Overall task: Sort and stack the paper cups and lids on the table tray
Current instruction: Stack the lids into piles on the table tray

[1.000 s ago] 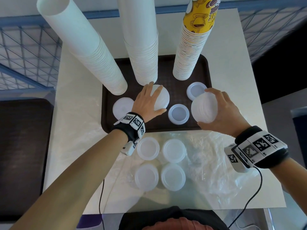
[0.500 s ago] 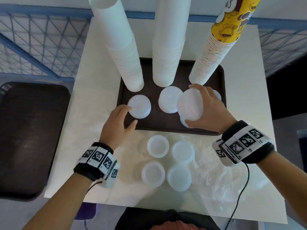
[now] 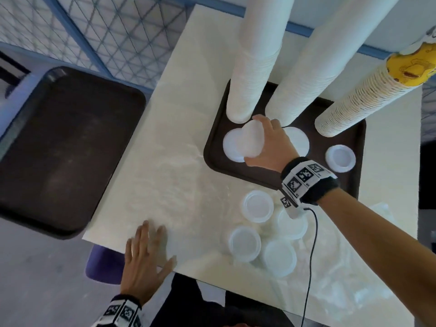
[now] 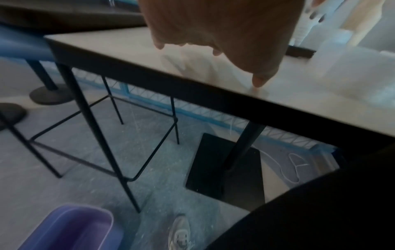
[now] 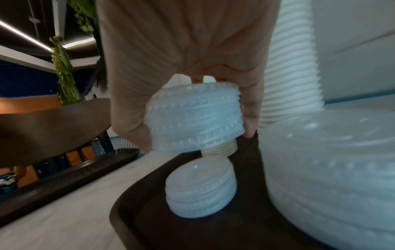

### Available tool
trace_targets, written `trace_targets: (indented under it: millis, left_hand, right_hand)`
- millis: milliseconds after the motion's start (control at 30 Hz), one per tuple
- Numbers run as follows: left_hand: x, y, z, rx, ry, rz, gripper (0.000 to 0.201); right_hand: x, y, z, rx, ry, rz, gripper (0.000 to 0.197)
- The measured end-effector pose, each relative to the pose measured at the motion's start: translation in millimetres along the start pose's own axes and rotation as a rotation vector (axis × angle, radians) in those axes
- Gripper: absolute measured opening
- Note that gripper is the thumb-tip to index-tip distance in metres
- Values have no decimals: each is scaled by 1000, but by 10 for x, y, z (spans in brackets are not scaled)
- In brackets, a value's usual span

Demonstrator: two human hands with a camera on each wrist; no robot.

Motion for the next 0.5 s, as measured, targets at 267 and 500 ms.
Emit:
trace_targets:
  millis: [267, 500]
  left_hand:
    - [133, 85, -11, 21, 19, 39, 77]
    - [163, 83, -9, 5, 40, 55, 79]
  right_hand:
    - [268, 101, 291, 106, 19, -89, 100]
    - [409, 115, 392, 138, 33, -128, 98]
Point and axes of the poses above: each hand's wrist, its own z-axis towards the middle knuckle, its own x-axis out of the palm, y = z × x, the point moved 4 cm from there along z, towards the middle knuckle, and after that the axes turned 3 degrees about x, right-handed, at the moved point
